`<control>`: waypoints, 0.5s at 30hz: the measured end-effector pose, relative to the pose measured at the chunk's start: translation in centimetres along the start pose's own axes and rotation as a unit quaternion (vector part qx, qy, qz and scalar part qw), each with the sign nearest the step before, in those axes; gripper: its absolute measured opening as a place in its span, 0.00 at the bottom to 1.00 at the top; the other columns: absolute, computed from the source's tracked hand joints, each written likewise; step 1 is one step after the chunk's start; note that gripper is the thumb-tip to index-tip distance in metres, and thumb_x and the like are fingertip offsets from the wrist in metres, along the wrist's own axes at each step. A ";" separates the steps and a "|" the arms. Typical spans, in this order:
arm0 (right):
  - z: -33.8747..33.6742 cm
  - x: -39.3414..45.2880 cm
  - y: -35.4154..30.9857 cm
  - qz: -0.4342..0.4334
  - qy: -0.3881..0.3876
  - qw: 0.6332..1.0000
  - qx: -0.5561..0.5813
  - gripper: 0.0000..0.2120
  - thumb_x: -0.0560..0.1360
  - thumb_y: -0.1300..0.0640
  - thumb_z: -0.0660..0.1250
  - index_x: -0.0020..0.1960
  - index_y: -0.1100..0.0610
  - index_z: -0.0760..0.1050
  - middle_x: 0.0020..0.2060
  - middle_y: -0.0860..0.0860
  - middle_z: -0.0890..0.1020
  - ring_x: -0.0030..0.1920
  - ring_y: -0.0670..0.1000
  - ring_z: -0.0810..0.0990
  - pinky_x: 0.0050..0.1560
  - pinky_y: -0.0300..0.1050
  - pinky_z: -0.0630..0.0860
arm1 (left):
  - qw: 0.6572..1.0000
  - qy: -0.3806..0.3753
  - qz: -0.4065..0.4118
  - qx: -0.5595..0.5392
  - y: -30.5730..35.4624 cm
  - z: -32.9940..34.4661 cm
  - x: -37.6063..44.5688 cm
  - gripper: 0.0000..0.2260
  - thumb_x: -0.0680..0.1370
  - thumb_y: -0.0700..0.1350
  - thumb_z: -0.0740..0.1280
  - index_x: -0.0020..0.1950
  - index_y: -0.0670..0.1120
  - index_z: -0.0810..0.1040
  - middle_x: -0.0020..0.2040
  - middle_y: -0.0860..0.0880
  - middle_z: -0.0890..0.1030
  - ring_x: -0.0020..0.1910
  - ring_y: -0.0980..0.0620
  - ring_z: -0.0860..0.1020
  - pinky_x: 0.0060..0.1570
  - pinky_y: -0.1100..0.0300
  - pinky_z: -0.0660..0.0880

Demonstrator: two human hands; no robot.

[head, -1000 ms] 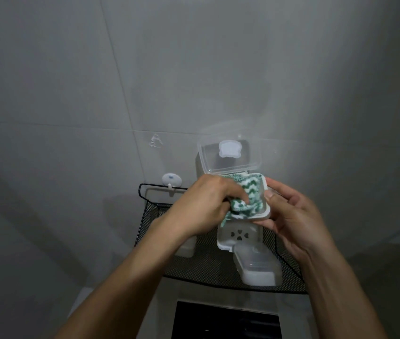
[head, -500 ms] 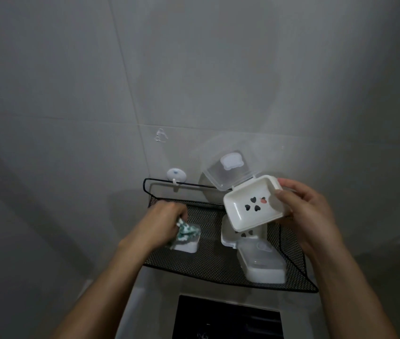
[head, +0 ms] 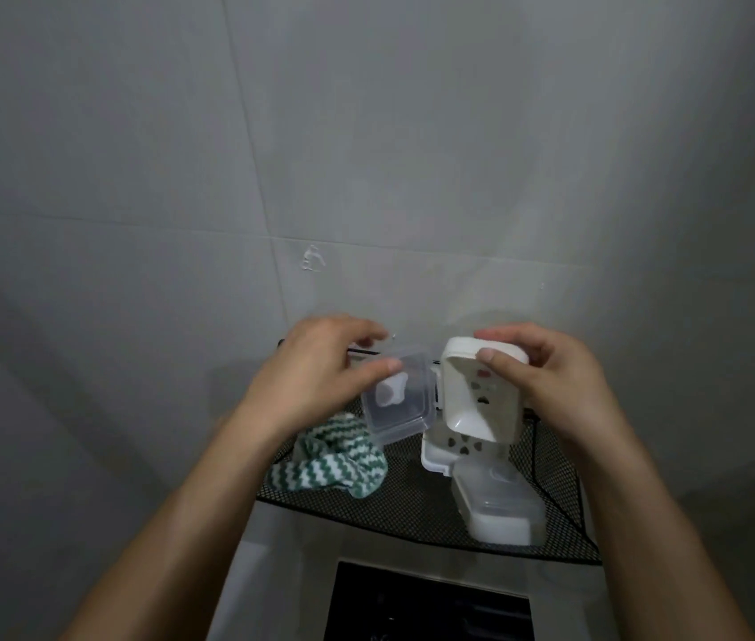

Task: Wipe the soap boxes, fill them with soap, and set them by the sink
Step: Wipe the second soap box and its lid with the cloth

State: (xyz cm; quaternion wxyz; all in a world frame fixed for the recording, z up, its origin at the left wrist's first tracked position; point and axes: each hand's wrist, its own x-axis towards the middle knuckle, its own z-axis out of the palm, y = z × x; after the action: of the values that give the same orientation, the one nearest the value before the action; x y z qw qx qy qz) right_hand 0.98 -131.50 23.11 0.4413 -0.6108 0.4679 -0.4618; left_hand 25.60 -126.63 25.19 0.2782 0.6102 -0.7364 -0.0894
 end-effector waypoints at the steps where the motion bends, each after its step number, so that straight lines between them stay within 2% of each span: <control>1: 0.0 0.2 -0.2 -0.008 -0.011 1.000 -0.010 0.09 0.73 0.63 0.74 0.49 0.50 0.85 0.42 0.46 0.87 0.39 0.42 0.83 0.38 0.32 0.76 | 1.000 -0.014 -0.003 0.013 0.3 0.3 0.0 0.15 0.77 0.57 0.69 0.59 0.51 0.83 0.51 0.55 0.84 0.41 0.63 0.76 0.46 0.60 0.74; 3: -0.1 0.4 -0.4 -0.012 -0.015 1.000 -0.019 0.07 0.74 0.61 0.74 0.47 0.49 0.85 0.42 0.47 0.87 0.39 0.43 0.84 0.39 0.35 0.76 | 1.000 -0.023 -0.015 0.011 0.5 0.7 -0.3 0.10 0.77 0.53 0.70 0.53 0.51 0.86 0.44 0.54 0.85 0.40 0.59 0.79 0.43 0.58 0.75; 6: -0.5 0.4 -0.1 -0.003 -0.010 1.000 -0.010 0.06 0.74 0.61 0.74 0.46 0.51 0.84 0.39 0.49 0.87 0.38 0.47 0.83 0.42 0.42 0.78 | 0.998 -0.051 -0.031 -0.027 0.1 1.2 -0.7 0.06 0.76 0.50 0.72 0.46 0.50 0.86 0.32 0.54 0.82 0.32 0.59 0.78 0.36 0.57 0.75; 8: -0.5 0.4 0.1 0.003 0.000 1.000 0.016 0.07 0.74 0.61 0.74 0.49 0.52 0.83 0.39 0.51 0.86 0.38 0.45 0.83 0.42 0.40 0.77 | 0.998 -0.050 -0.038 -0.029 -0.3 1.7 -0.8 0.05 0.76 0.49 0.72 0.43 0.50 0.86 0.28 0.55 0.79 0.29 0.59 0.77 0.32 0.59 0.72; 10: -0.7 0.3 0.2 0.009 0.026 0.999 0.042 0.14 0.73 0.59 0.75 0.57 0.54 0.81 0.45 0.51 0.84 0.42 0.42 0.83 0.43 0.34 0.77 | 0.996 -0.038 -0.051 -0.056 -0.9 2.1 -1.1 0.06 0.77 0.47 0.71 0.41 0.49 0.85 0.27 0.55 0.79 0.27 0.57 0.77 0.32 0.59 0.73; 12: -1.2 0.2 0.5 0.009 0.085 0.995 0.046 0.22 0.72 0.57 0.75 0.65 0.55 0.77 0.52 0.51 0.83 0.51 0.44 0.83 0.47 0.32 0.77 | 0.983 -0.026 -0.090 -0.158 -1.7 2.2 -1.5 0.07 0.78 0.43 0.70 0.41 0.48 0.85 0.31 0.51 0.83 0.27 0.53 0.80 0.31 0.59 0.76; 14: -1.9 -0.3 0.8 0.030 0.148 0.983 0.104 0.24 0.72 0.57 0.75 0.67 0.57 0.75 0.56 0.54 0.82 0.55 0.47 0.83 0.54 0.34 0.78 | 0.948 0.004 -0.144 -0.284 -2.5 2.2 -1.9 0.06 0.78 0.40 0.70 0.43 0.46 0.85 0.35 0.45 0.85 0.28 0.50 0.80 0.29 0.61 0.76; 15: -2.2 -0.6 1.0 0.057 0.159 0.972 0.162 0.24 0.72 0.57 0.74 0.67 0.58 0.75 0.58 0.57 0.82 0.56 0.50 0.83 0.58 0.39 0.78 | 0.928 0.022 -0.163 -0.333 -2.8 2.2 -2.1 0.05 0.78 0.40 0.70 0.44 0.45 0.86 0.37 0.41 0.85 0.28 0.49 0.79 0.29 0.61 0.75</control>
State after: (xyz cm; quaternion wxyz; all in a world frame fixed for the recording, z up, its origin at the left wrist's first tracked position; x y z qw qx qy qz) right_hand -1.38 -131.31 22.46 0.4798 -0.4219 0.4849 -0.5972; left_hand 27.01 -125.75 21.43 0.4633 0.5957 -0.5483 -0.3603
